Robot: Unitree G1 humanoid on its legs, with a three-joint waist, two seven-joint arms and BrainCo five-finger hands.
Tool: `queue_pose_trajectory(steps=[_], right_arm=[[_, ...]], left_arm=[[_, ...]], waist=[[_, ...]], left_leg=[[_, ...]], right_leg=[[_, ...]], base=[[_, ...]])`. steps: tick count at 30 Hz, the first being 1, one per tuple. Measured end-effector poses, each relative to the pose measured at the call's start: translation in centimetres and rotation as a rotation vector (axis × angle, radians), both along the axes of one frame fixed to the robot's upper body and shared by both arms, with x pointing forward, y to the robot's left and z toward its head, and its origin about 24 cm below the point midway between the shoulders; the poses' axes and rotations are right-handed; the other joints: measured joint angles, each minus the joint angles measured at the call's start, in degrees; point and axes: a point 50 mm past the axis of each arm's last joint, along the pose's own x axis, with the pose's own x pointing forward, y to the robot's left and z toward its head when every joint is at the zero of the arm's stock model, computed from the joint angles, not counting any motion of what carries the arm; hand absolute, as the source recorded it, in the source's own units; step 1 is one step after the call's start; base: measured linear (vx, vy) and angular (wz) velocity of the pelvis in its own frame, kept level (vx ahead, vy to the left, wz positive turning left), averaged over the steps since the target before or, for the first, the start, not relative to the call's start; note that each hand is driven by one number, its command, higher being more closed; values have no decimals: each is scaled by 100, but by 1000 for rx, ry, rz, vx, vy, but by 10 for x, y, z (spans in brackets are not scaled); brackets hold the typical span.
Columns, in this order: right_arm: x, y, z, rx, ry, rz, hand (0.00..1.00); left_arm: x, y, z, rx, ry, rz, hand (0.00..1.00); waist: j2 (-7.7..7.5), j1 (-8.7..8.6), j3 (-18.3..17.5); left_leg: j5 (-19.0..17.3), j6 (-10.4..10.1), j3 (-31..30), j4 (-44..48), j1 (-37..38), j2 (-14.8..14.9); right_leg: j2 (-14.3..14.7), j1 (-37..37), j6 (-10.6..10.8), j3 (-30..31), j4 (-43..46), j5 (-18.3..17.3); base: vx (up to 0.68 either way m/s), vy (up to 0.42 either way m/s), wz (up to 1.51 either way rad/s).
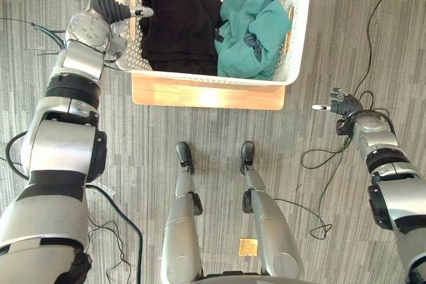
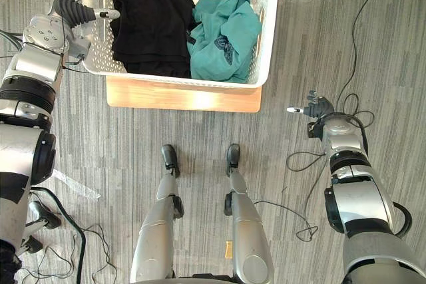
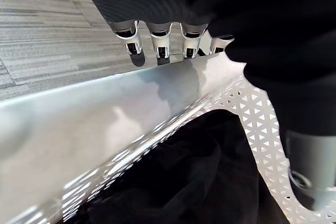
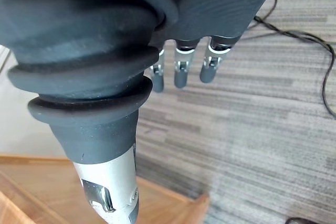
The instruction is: Pick up the laundry basket with both hands and put the clothes into the washing machine.
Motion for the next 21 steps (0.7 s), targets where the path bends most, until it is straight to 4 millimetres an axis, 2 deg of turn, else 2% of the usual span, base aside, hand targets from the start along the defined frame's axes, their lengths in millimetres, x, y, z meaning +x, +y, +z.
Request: queue_pose_trajectory(steps=[4,7,10,13,15,17,18,21], right_arm=[[2,3,2,-13,-2,11,0],[6,9,5,-5,-16,25,0],[10,18,17,14,-75,47,0],[14,22,45,90,-229,34,0],[12,25,86,210,-453,15,0],[7,24,103,270,-555,0,0],[1,22,121,334,-663,-10,0],[-12,16,141,465,-821,-28,0]], left_arm=[[0,-1,5,60,1,20,0],[-3,1,18,146,-15,54,0],[-6,8,21,176,-15,86,0],[-8,15,20,116,-30,97,0],[-9,20,20,67,-45,121,0],[-9,20,19,55,-52,122,0],[-10,20,19,44,-67,121,0],[-9,13,19,21,-97,122,0]], waist=[[-3,-8,1],[-25,-8,12],[-30,-36,15],[-35,-93,17],[-38,-175,18],[-43,-186,15],[-72,-185,21],[-132,-185,21]], left_leg=[[0,-1,2,0,-72,1],[1,1,60,30,-148,16],[1,1,153,30,-152,47],[1,0,179,27,-154,80],[-1,-2,219,-2,-181,89],[-1,-2,269,-2,-187,92],[-1,-1,308,-2,-186,97],[0,-2,302,-2,-185,131]], right_leg=[[0,-60,-2,-1,2,2],[2,-172,-9,48,-7,58],[11,-225,-12,128,-13,111],[42,-257,-15,187,-17,136],[49,-293,-16,212,-49,144],[55,-288,-19,224,-101,168],[66,-290,-20,238,-132,183],[100,-283,-33,221,-134,194]], base=[[1,43,0],[-3,46,-8],[-4,44,-14],[-18,34,-11],[-32,37,-8],[-31,37,-7],[-32,38,-8],[-22,37,-3]])
